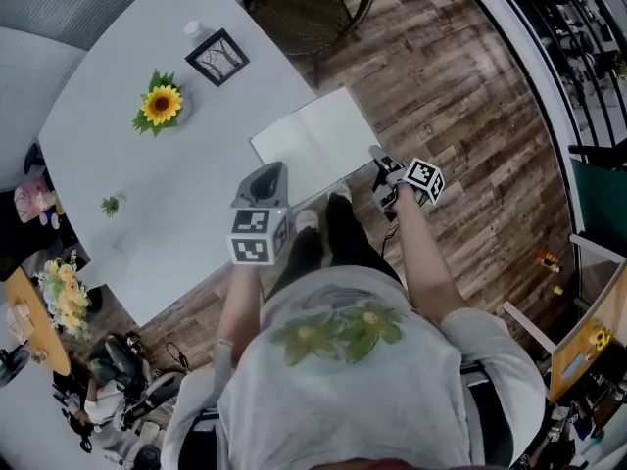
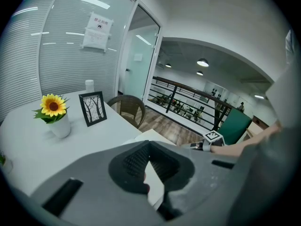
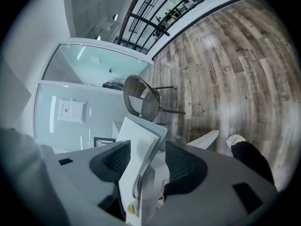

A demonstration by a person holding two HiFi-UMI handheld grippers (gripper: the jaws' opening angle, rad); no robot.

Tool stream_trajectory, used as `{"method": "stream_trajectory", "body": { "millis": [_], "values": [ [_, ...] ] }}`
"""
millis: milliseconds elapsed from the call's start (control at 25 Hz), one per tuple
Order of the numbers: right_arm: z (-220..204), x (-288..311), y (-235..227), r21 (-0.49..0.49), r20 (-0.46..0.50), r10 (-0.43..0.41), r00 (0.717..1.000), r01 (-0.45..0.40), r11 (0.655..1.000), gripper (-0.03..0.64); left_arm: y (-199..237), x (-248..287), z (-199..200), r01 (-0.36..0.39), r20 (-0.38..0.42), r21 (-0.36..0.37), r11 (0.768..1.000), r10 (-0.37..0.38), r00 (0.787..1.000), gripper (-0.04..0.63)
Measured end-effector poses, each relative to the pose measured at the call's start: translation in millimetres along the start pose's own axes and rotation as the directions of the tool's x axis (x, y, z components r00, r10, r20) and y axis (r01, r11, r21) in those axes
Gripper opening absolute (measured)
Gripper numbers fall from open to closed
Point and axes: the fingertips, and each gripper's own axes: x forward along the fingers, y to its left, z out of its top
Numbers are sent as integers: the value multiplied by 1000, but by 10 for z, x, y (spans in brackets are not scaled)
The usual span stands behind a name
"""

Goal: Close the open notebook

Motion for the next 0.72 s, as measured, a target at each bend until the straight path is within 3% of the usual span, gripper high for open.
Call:
{"method": "stream_trajectory", "body": {
  "millis": [120, 240, 320, 720],
  "values": [
    [-7, -12, 19, 0, 2, 11, 1000, -11, 1000, 228, 14, 1, -8, -3, -3, -6, 1000, 3, 1000, 5],
    [19, -62, -1, -15, 21, -11, 1000, 11, 1000, 138, 35, -4, 0, -7, -3, -8, 1000, 7, 1000, 5],
    [32, -93, 13, -18, 29, -5, 1000, 6, 1000, 115, 50, -18, 10, -11, -2, -9, 1000, 11, 1000, 5],
    [73, -223, 190, -142, 76, -4, 997, 15, 990, 64, 108, -78, 59, -30, 24, -21, 999, 30, 999, 5]
  ]
}}
